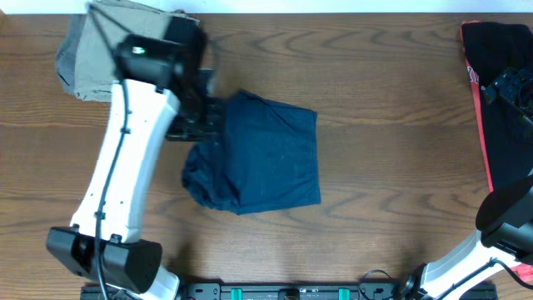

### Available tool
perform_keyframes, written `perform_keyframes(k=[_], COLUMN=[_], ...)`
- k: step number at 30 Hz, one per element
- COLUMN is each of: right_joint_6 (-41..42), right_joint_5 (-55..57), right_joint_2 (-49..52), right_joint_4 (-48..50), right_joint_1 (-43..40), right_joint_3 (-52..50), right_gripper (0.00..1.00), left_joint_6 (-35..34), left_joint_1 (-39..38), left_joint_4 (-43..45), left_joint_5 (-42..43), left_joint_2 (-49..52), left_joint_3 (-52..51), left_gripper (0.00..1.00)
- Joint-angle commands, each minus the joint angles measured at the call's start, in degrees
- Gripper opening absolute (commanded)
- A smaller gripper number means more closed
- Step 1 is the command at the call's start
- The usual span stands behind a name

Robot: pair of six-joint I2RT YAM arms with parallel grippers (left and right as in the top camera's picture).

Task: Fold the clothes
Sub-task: 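Fold the grasped left edge rightward over the pants with the left gripper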

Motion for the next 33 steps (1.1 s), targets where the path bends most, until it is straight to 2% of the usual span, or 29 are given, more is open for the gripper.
perform_keyframes(k=[1, 14, 27, 33], right_joint_6=[0.7, 0.7, 0.7, 0.7], right_joint_5=[0.4, 0.4, 0.4, 0.4], right_joint_2=[0.4, 0.4, 0.4, 0.4], right_joint_4=[0.0, 0.0, 0.0, 0.0], right_joint_1=[-0.2, -0.2, -0.2, -0.2], right_joint_3=[0.4, 0.4, 0.4, 0.4], right_gripper=[0.99, 0.99, 0.99, 0.99], left_joint_6=[-2.9, -10.0, -11.4, -15.5], left_joint_1=[-3.7, -15.4, -21.6, -24.0], left_joint_4=[1.7, 14.7, 26.0, 34.8], left_joint_5=[-0.5, -0.3, 1.5, 1.4], left_joint_2=[0.0, 0.4, 0.5, 0.5], left_joint_3=[-0.4, -8.7, -16.9, -22.5], left_gripper=[0.06, 0.06, 0.06, 0.06])
